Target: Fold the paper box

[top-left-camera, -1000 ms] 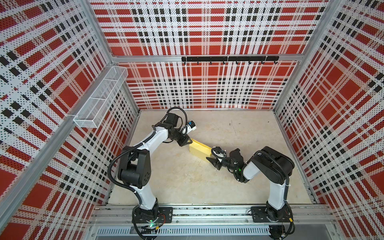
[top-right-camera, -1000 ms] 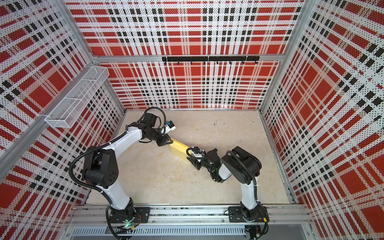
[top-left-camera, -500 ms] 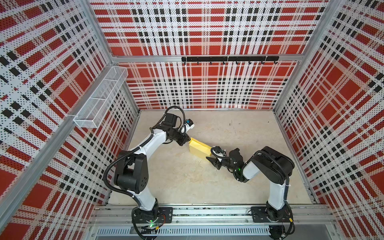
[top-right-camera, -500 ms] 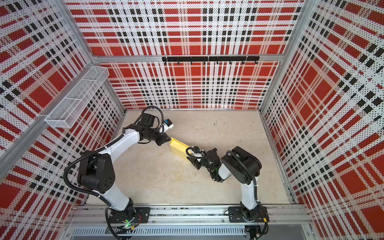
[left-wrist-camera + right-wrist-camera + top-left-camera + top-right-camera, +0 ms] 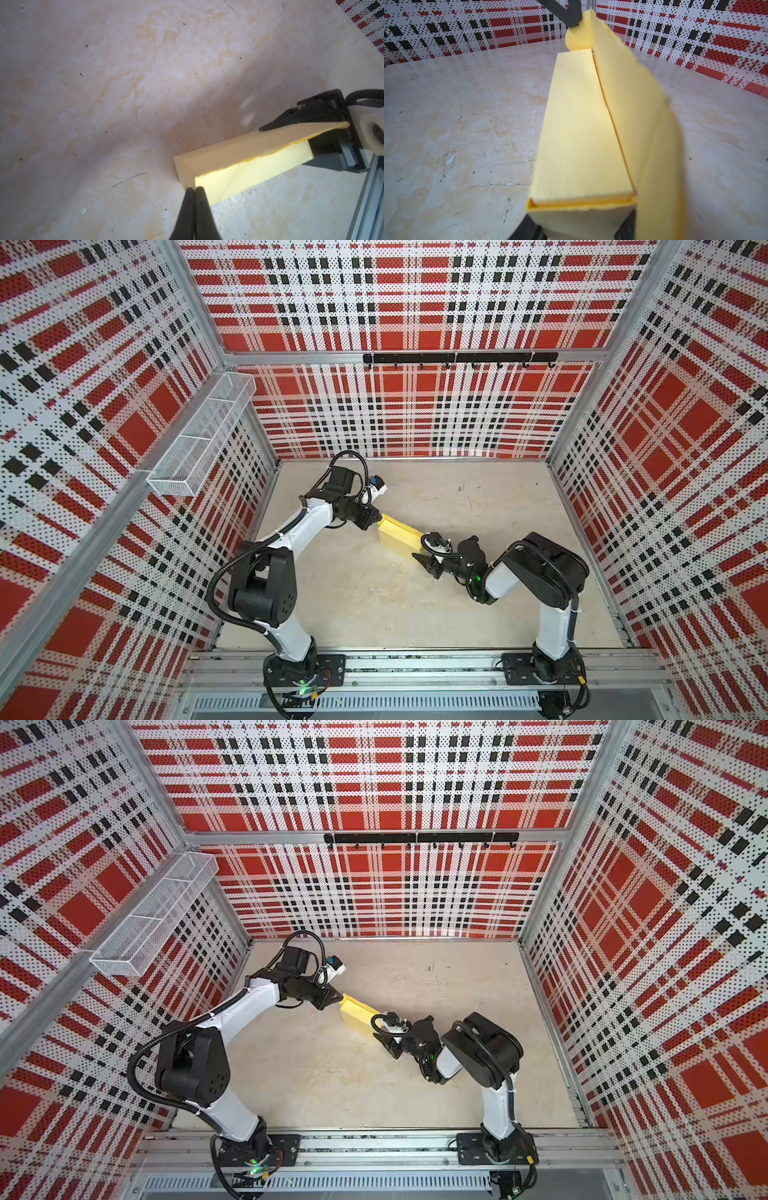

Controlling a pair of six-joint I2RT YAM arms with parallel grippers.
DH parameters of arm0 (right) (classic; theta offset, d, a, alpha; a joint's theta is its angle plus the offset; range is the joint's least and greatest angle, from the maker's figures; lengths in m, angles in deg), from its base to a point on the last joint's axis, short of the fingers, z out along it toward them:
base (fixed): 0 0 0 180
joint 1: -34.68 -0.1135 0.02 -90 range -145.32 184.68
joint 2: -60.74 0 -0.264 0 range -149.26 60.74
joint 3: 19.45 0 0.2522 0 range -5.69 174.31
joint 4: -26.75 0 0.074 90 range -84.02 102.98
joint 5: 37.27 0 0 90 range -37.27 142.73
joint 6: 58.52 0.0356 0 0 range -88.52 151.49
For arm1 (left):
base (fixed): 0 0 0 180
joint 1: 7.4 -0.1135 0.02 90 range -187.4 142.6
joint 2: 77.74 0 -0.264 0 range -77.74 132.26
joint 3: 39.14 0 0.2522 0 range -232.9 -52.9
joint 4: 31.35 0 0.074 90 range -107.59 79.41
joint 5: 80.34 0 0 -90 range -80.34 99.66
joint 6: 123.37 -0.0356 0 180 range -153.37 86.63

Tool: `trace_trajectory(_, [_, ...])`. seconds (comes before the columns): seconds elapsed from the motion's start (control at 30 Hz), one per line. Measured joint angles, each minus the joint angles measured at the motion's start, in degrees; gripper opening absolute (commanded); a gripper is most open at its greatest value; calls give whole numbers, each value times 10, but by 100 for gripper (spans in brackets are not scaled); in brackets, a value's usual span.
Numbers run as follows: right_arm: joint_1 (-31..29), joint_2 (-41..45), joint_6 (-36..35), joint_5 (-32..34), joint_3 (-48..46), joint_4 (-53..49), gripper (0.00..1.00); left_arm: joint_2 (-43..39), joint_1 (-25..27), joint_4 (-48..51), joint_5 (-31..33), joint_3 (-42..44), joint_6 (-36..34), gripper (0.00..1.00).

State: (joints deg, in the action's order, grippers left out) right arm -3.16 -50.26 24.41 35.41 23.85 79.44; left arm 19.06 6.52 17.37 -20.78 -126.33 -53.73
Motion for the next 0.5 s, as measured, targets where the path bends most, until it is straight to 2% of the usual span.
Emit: trace_trajectory(0.5, [0,0,0,1,6,-7,43,-7,-1,-43,-7,25,52,1])
